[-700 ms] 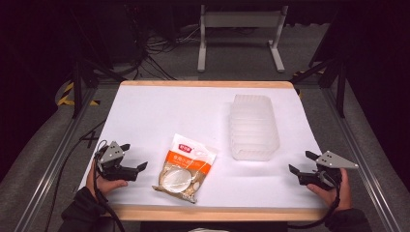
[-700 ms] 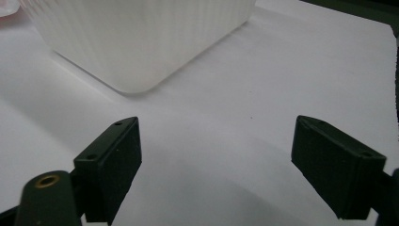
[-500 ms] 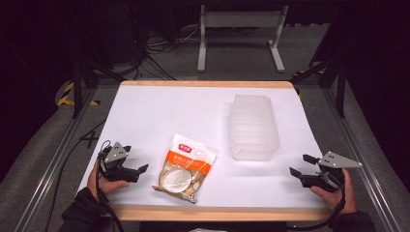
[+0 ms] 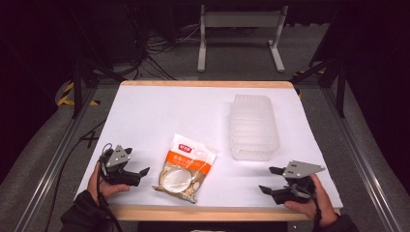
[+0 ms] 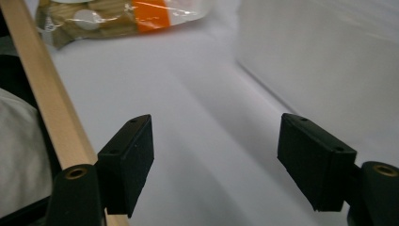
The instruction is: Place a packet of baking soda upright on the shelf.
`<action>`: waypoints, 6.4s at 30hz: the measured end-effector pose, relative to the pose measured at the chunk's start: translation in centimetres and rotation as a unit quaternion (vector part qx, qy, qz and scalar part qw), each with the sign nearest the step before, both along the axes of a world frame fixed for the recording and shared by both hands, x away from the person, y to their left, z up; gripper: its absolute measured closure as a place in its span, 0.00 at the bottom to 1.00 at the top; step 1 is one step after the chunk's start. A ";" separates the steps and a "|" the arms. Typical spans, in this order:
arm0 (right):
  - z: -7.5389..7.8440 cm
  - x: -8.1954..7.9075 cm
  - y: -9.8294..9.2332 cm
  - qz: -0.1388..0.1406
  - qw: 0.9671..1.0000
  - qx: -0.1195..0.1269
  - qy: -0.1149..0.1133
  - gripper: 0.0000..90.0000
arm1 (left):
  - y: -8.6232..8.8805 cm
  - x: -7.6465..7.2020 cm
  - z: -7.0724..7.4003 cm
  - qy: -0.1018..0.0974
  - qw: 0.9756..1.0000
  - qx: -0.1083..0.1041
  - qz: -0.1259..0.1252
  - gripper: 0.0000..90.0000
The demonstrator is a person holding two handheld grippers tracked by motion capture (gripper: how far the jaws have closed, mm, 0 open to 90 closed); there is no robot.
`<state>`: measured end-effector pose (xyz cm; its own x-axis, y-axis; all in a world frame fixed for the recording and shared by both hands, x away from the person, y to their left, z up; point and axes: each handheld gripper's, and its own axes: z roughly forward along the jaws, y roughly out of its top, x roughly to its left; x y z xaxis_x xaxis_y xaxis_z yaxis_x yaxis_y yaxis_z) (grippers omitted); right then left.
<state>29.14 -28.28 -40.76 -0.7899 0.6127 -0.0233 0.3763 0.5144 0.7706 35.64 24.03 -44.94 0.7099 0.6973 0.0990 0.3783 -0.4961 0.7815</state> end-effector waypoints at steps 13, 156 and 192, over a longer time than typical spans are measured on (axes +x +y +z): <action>-1.8 3.6 11.8 0.038 0.997 0.001 0.069 0.23 | -0.6 -1.1 -0.1 -0.003 1.000 0.015 -0.012 0.06; 13.6 9.1 15.6 0.125 0.980 0.142 -0.060 1.00 | 0.2 -2.1 -0.6 0.025 0.999 -0.017 -0.029 0.06; 18.3 12.8 6.2 0.101 0.975 0.141 -0.138 1.00 | 0.0 -2.0 -0.6 0.032 0.999 -0.017 -0.038 0.06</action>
